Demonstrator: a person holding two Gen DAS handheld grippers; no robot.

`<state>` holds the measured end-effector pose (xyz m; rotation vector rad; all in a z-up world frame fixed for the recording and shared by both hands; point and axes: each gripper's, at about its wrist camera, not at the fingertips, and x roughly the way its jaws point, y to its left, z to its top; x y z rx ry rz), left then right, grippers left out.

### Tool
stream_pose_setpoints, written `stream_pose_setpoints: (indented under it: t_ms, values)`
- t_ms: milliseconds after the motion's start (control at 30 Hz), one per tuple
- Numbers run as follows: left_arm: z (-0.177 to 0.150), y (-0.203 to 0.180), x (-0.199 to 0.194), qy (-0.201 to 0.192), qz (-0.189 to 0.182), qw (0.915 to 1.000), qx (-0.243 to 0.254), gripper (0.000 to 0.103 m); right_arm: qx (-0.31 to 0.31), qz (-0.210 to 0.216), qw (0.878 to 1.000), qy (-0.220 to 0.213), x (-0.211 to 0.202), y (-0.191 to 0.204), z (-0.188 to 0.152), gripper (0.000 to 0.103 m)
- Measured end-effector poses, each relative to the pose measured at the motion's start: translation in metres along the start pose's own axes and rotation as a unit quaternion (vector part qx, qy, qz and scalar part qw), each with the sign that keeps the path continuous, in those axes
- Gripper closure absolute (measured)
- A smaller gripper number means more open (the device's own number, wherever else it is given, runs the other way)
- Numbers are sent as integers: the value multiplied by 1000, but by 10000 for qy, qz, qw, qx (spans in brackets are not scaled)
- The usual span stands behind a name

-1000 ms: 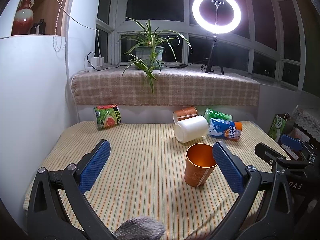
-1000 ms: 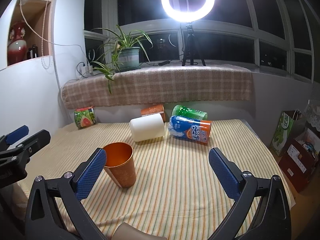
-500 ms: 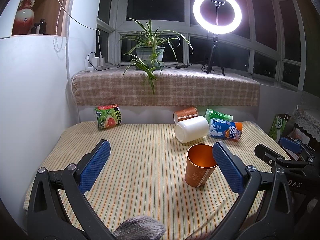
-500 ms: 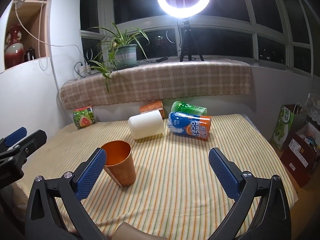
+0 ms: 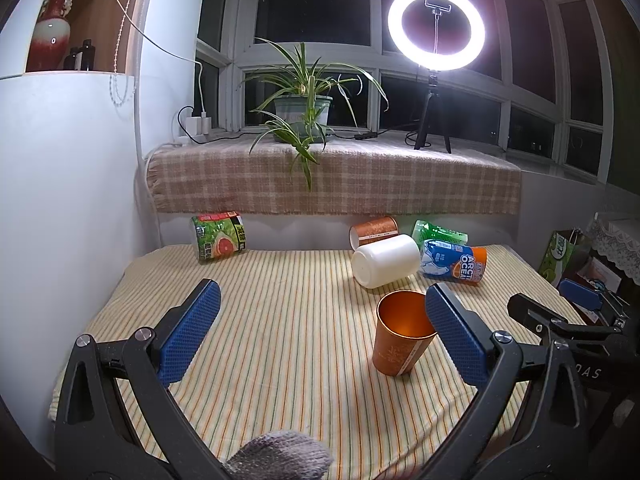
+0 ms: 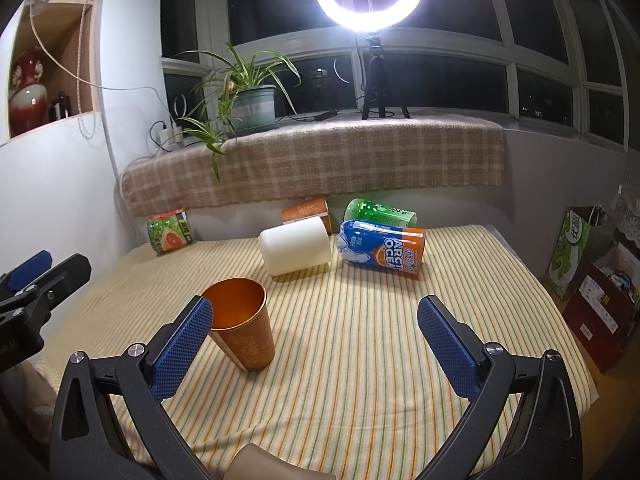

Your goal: Flip cup upright

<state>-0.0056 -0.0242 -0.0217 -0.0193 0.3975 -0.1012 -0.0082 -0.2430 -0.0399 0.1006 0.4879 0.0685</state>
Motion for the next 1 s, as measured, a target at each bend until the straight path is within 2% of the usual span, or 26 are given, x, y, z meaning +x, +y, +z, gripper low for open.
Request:
stream_pose_setpoints:
  t_ms: [1000]
  values:
    - [2, 8, -1, -18, 57, 10000, -57, 0, -85, 32, 9999, 114, 6, 6, -2, 1]
